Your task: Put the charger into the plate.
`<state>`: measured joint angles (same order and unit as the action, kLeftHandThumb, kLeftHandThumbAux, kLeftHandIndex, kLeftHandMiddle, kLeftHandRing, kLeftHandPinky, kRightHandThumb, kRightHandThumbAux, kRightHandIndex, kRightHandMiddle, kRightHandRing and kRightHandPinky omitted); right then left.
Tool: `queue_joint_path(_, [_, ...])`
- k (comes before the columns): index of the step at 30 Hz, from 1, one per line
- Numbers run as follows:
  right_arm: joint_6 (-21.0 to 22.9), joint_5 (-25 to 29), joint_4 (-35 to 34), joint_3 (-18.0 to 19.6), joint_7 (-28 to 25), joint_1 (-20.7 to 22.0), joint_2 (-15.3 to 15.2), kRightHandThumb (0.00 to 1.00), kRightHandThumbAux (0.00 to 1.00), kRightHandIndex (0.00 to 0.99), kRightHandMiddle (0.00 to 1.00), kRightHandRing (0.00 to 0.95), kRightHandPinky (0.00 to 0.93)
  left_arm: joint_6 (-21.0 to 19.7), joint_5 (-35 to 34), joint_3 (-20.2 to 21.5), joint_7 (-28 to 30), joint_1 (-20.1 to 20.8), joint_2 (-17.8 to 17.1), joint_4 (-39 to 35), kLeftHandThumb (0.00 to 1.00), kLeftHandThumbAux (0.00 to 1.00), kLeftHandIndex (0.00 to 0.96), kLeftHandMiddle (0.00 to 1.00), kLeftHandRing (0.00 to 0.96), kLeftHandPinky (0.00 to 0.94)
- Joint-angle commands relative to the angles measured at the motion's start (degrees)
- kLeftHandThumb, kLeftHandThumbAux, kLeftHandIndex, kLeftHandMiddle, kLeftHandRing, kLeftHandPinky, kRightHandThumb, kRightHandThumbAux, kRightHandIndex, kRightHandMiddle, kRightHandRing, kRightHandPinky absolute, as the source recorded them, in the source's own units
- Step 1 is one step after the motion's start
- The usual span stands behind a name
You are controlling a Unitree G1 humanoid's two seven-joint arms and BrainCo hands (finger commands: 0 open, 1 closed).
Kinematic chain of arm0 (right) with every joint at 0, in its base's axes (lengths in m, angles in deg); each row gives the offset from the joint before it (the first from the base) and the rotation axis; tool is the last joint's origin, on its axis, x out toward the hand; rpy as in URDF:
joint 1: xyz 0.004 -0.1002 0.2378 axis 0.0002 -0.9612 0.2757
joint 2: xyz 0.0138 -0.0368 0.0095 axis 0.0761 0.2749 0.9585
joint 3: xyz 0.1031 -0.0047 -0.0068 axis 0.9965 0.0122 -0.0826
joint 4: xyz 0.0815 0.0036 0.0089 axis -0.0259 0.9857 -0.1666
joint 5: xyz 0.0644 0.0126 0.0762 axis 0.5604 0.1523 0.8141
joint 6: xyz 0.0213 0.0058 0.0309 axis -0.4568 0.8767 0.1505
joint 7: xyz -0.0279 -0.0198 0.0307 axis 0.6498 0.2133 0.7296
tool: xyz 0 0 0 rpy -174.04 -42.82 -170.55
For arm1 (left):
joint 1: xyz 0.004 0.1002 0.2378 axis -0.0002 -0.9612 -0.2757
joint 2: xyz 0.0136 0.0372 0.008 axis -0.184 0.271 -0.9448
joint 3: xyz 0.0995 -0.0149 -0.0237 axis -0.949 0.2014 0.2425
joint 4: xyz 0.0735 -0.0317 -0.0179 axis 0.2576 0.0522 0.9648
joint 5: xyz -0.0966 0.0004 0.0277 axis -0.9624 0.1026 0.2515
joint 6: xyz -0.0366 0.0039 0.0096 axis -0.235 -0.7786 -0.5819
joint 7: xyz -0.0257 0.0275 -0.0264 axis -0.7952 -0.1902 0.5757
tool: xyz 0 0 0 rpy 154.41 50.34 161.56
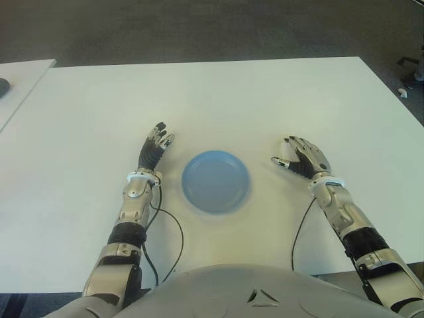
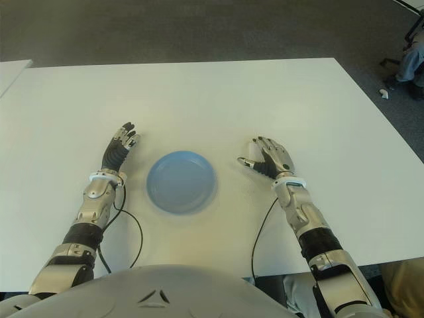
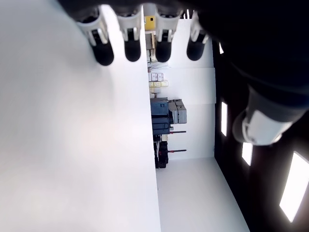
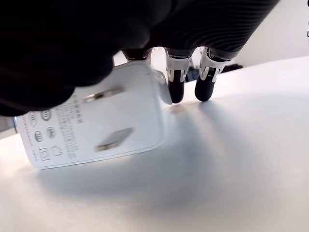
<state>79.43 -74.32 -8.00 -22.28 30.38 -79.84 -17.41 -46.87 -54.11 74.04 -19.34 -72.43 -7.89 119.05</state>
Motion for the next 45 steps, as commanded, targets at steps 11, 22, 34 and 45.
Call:
queue_joint_path(11, [-2.7, 2.1, -5.7, 3.5, 0.3, -6.1, -3.2, 0.248, 0.102, 0.0, 0.0, 0.0, 0.0, -6.7, 1.3, -2.4, 3.5, -4.8, 1.4, 4.6, 0.038, 0.519, 0.0, 0.055, 0.061, 0.091])
queue_joint_path(22, [-3.8, 2.6, -9.0, 6.5, 0.4, -8.9, -4.6, 0.26, 0.106, 0.0, 0.0, 0.0, 0.0, -7.7, 1.2, -2.4, 3.4, -4.8, 1.0, 3.8, 0.042, 0.521, 0.0, 0.056, 0.066, 0.1])
queue_joint_path(34, [-7.7, 2.9, -8.9, 7.3, -0.9, -8.9, -7.1, 0.273, 0.106, 0.0, 0.0, 0.0, 0.0, -7.4, 1.6, -2.4, 3.2, -4.7, 0.7, 3.8, 0.036, 0.517, 0.0, 0.059, 0.07, 0.108])
queue_joint_path(45, [-13.4, 3.1, -6.5, 6.7, -1.9, -7.3, -8.8, 0.276, 0.107, 0.0, 0.0, 0.0, 0.0, -7.1, 2.1, -2.6, 2.9, -4.3, 0.0, 4.4, 0.034, 0.52, 0.0, 0.059, 0.063, 0.086])
